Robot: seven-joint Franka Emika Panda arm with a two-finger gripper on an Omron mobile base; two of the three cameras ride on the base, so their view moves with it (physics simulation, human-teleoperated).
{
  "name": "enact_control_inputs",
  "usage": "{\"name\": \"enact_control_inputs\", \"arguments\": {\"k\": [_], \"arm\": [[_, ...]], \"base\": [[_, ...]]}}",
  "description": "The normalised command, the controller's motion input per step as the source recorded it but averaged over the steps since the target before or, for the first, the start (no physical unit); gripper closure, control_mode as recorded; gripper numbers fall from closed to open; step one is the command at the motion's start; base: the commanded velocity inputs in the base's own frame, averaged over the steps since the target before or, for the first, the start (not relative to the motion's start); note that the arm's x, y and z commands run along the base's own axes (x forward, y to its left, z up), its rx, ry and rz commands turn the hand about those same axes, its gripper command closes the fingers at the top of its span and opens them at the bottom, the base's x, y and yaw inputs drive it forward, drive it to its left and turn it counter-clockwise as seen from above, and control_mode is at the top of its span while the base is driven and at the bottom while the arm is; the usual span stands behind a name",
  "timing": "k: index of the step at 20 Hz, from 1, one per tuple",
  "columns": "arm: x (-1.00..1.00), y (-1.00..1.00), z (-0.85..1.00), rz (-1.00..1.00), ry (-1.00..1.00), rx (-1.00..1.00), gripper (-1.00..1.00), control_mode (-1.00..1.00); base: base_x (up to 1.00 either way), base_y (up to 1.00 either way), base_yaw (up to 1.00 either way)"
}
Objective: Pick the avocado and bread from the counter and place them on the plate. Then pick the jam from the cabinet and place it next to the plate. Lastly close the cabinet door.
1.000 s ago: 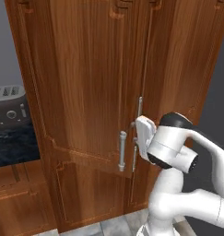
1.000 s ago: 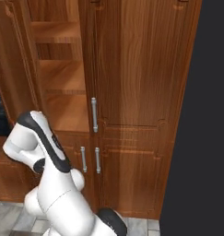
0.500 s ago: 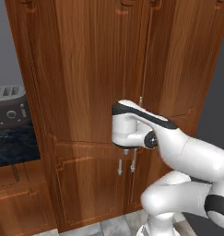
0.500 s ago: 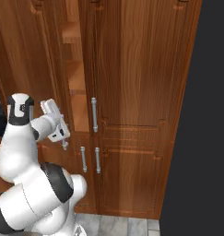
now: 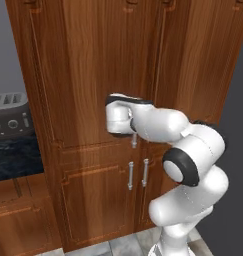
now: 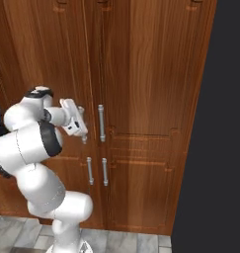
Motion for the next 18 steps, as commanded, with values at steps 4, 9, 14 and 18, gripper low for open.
{"name": "enact_control_inputs", "arguments": {"k": [4,9,14,18], "arm": [[1.0,-0.4,0.39,-0.22,0.55,-0.04,-1.0,-1.0],[1.0,-0.78,0.17,-0.17,0.38,0.0,-1.0,-1.0],[1.0,-1.0,0.0,-0.02,0.35,0.04,-1.0,-1.0],[1.0,-1.0,0.0,0.0,0.36,0.08,-1.0,-1.0]], "base": [[0.0,0.0,0.0],[0.0,0.0,0.0],[0.0,0.0,0.0],[0.0,0.0,0.0]]}}
